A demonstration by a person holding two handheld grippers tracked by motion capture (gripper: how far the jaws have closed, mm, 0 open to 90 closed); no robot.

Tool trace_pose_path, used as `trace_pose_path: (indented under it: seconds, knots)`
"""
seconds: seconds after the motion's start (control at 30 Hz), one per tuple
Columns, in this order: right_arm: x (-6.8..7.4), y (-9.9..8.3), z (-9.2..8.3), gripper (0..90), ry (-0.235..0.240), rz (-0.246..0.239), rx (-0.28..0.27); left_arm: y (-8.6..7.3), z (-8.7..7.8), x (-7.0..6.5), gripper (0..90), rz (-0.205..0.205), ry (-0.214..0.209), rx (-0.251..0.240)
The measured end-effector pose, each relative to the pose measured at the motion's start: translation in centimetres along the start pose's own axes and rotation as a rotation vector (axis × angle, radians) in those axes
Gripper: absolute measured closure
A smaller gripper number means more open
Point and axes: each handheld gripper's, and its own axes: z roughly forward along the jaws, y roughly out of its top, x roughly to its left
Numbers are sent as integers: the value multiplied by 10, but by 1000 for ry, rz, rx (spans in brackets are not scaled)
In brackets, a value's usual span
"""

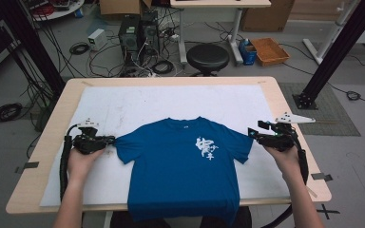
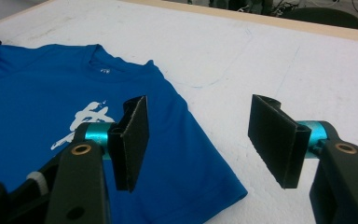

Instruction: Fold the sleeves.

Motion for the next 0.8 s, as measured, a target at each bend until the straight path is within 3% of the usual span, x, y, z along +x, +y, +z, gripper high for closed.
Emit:
trace_pose_path:
  seconds: [0.1,0.17,0.43,0.57,0.73,0.8]
  knots:
    - [0,0,0,382,-2,-4,-2,1,-2,-1,880,-15,0,-3]
    - [0,0,0,381,0,-6,-5,2,-7,-3,886,-32,-4,-40]
    - [1,1,0,381,2,-2,-3,8,-19,-7,888,-96,-44,-91]
    - [2,1,0,381,5,-3,-6,15,-23,-16,888,-102,-58,-104]
    - [3,2,1,381,6,-5,-7,30,-28,-39,888,-99,-121,-138]
    - [4,2,1,381,6,-7,-6,41,-28,-55,888,-116,-169,-157]
